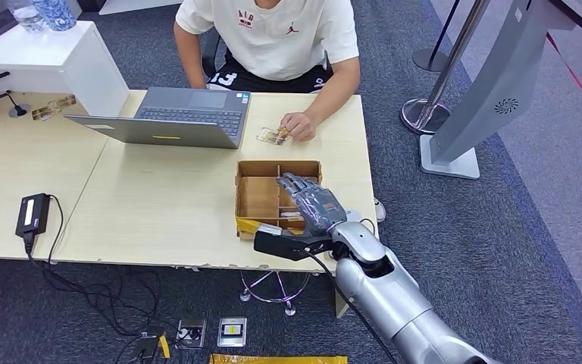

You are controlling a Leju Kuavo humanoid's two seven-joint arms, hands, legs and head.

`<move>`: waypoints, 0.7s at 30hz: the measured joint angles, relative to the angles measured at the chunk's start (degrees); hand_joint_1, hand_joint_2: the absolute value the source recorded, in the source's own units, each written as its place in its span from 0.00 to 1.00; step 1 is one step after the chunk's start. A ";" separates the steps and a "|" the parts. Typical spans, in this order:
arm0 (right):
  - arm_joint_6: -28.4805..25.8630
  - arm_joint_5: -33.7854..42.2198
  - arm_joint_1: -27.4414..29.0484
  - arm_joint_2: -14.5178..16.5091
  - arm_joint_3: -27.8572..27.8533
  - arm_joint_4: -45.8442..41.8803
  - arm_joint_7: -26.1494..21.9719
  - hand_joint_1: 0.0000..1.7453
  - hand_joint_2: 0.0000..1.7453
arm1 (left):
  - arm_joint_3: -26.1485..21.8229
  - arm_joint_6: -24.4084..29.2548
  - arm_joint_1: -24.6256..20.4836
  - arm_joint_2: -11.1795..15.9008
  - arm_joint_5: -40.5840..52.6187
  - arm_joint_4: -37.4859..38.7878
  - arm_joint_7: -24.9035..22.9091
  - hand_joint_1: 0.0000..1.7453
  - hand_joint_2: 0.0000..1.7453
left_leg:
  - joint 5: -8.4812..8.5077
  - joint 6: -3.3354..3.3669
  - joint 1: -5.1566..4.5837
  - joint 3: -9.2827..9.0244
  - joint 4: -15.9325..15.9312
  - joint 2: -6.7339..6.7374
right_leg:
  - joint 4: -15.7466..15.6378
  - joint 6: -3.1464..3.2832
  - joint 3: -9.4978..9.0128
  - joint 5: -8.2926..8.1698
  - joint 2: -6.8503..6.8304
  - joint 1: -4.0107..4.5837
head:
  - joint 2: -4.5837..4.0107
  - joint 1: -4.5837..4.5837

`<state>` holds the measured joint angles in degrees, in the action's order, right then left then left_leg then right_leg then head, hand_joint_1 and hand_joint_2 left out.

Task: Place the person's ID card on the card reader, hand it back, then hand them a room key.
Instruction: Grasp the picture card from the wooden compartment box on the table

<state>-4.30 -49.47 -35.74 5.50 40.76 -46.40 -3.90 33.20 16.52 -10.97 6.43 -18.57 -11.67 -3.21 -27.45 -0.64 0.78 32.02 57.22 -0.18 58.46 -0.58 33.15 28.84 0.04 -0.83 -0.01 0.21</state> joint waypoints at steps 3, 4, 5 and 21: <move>0.35 -0.42 0.33 -0.10 0.00 0.00 0.18 0.16 1.00 | 0.00 0.25 -0.16 0.07 0.34 0.00 0.01 0.00 1.00 | 0.00 0.00 0.00 0.00 0.00 0.01 | 0.00 0.00 0.00 0.00 0.01 0.00 | 0.00 0.01; 0.38 -0.56 0.40 -0.17 0.00 0.00 0.23 0.16 1.00 | 0.00 0.33 -0.23 0.10 0.40 0.00 0.01 0.00 1.00 | 0.00 0.00 0.00 0.00 0.00 0.01 | 0.00 0.00 0.00 0.00 0.01 0.00 | 0.00 0.01; 0.38 -0.67 0.46 -0.25 0.00 0.00 0.31 0.18 1.00 | 0.00 0.52 -0.31 0.14 0.43 0.00 0.05 0.00 1.00 | 0.00 0.00 0.00 0.00 0.00 0.01 | 0.00 0.00 0.00 0.00 0.01 0.00 | 0.00 0.01; 0.18 -1.21 0.71 -0.80 -0.04 0.00 0.40 0.68 1.00 | 0.01 1.95 -0.84 0.33 0.45 0.00 0.42 0.00 1.00 | 0.00 0.00 0.00 0.00 0.00 0.01 | 0.00 0.00 0.00 0.00 0.02 0.00 | 0.01 0.01</move>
<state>-4.12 -50.68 -35.03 4.70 40.72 -46.40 -3.49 33.21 18.47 -11.81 6.75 -18.12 -11.67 -2.80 -27.45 -0.64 0.78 32.02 57.22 -0.17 58.46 -0.58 33.15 28.83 0.05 -0.83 -0.01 0.22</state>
